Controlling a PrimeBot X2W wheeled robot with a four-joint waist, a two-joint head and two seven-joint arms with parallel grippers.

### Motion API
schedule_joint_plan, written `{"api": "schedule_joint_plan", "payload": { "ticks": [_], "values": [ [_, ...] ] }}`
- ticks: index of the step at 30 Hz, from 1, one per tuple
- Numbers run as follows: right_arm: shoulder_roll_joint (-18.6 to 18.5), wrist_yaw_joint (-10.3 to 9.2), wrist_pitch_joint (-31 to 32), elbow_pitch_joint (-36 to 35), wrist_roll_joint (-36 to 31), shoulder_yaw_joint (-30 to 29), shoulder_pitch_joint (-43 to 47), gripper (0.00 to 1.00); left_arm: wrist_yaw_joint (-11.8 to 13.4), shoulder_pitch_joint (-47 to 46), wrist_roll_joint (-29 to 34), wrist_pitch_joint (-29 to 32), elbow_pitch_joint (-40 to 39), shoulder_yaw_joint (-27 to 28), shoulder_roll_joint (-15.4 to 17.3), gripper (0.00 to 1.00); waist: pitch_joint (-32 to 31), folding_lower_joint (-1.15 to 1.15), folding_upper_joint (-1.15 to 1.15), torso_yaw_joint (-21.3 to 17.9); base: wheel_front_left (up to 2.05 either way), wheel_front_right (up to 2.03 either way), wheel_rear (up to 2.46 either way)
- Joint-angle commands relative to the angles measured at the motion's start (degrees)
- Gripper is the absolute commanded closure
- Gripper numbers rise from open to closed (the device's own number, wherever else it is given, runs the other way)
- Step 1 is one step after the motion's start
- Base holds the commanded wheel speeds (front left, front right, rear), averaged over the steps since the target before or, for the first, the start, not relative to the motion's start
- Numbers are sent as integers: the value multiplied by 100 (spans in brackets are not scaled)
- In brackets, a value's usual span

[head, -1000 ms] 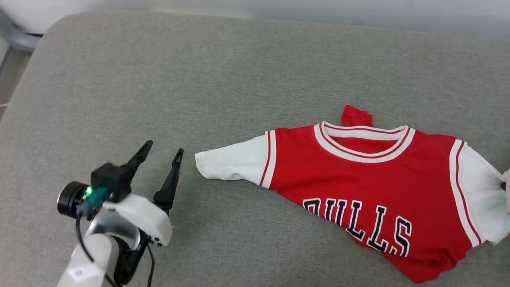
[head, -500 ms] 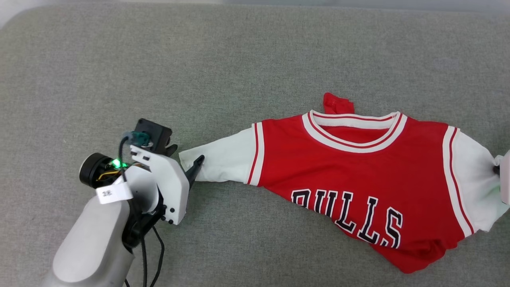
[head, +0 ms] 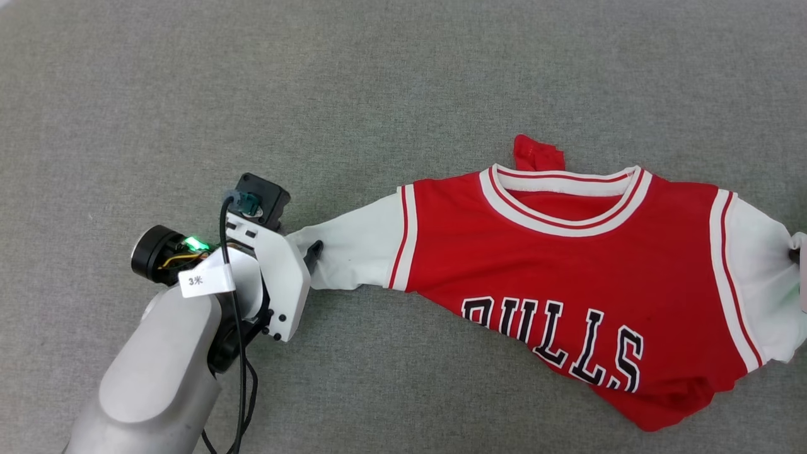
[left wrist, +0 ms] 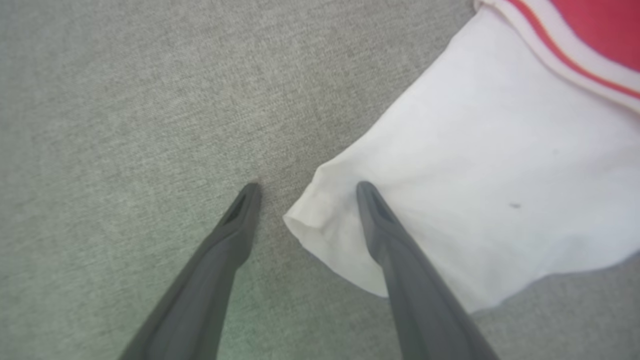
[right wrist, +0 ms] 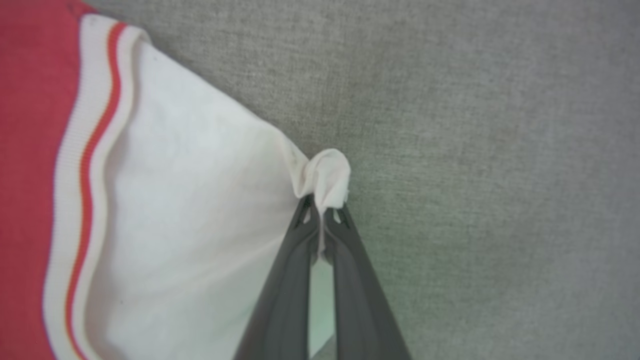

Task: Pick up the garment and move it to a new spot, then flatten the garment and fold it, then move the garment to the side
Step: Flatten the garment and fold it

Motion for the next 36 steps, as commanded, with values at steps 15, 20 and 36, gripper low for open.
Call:
{"api": "schedule_joint_plan", "payload": {
  "ticks": [15,20,36],
  "values": [
    [18,-5,-319,-102,-31,86,116,100,127,206,-178,-502,104,-138,227,100,-403,0,0,28,0,0,0],
    [-81,-5,-724,-201,12,147,50,100,399,268,-33,-1090,-218,122,410,100,-790,0,0,-12,0,0,0],
    [-578,-8,-2096,-976,173,162,-79,100,1150,811,292,-2088,-2074,965,1207,100,-1891,0,0,-156,0,0,0]
  ]
}}
